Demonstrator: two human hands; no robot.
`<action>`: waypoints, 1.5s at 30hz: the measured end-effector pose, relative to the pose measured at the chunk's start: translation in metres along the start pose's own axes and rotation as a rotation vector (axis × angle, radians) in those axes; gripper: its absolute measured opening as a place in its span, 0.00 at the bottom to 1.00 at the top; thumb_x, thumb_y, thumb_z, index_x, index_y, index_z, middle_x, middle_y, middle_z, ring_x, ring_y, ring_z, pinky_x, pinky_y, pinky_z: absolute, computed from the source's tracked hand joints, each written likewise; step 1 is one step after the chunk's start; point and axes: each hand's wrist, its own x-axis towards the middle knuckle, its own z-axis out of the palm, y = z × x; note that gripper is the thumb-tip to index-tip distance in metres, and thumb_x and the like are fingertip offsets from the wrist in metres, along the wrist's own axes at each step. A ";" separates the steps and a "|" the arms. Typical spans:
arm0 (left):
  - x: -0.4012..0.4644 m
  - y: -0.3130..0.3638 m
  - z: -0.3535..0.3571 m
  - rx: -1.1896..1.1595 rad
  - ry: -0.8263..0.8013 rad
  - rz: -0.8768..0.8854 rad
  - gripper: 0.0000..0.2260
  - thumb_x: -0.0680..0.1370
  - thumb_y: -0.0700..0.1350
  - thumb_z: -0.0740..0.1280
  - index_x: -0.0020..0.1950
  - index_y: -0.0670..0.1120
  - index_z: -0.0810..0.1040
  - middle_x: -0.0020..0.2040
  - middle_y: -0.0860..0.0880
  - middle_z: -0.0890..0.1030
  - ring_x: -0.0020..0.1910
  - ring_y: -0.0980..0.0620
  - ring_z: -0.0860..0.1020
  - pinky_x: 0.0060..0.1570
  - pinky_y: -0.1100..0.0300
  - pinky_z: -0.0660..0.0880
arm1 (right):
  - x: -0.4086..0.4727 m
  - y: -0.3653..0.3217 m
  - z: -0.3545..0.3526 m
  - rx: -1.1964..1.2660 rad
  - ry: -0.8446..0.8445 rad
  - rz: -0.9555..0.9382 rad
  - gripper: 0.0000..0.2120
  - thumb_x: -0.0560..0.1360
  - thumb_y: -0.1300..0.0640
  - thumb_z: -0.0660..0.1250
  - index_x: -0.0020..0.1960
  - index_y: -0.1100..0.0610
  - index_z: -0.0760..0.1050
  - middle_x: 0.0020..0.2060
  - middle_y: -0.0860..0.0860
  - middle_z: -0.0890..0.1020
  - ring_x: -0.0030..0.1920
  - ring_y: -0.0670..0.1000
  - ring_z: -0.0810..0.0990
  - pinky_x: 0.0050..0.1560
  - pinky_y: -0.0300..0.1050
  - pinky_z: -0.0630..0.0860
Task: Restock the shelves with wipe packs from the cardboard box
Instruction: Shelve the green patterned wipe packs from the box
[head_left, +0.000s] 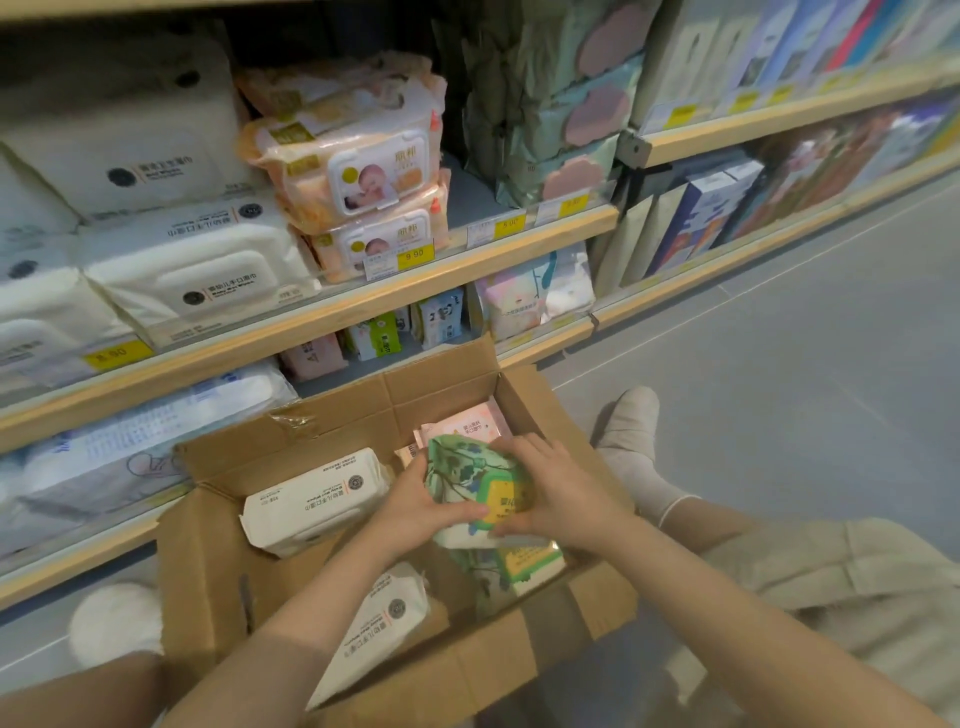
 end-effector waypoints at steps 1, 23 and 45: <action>-0.001 0.005 -0.004 0.017 -0.006 0.006 0.39 0.53 0.55 0.81 0.60 0.53 0.69 0.54 0.55 0.80 0.51 0.58 0.80 0.53 0.57 0.77 | 0.003 0.003 -0.009 0.044 -0.042 0.019 0.43 0.61 0.39 0.76 0.70 0.44 0.59 0.64 0.43 0.69 0.61 0.47 0.68 0.59 0.47 0.71; 0.041 -0.047 0.063 0.625 -0.270 0.203 0.33 0.71 0.56 0.71 0.71 0.63 0.56 0.75 0.54 0.58 0.73 0.56 0.56 0.69 0.63 0.53 | -0.030 0.098 -0.090 0.413 0.184 0.486 0.38 0.62 0.53 0.79 0.66 0.50 0.63 0.57 0.51 0.75 0.57 0.51 0.77 0.55 0.50 0.79; 0.064 -0.093 0.060 1.152 -0.328 0.246 0.46 0.70 0.59 0.67 0.68 0.67 0.30 0.71 0.48 0.57 0.66 0.48 0.61 0.61 0.53 0.68 | -0.013 0.131 -0.068 0.492 0.133 0.602 0.39 0.62 0.52 0.79 0.67 0.49 0.62 0.56 0.49 0.78 0.53 0.48 0.80 0.50 0.45 0.80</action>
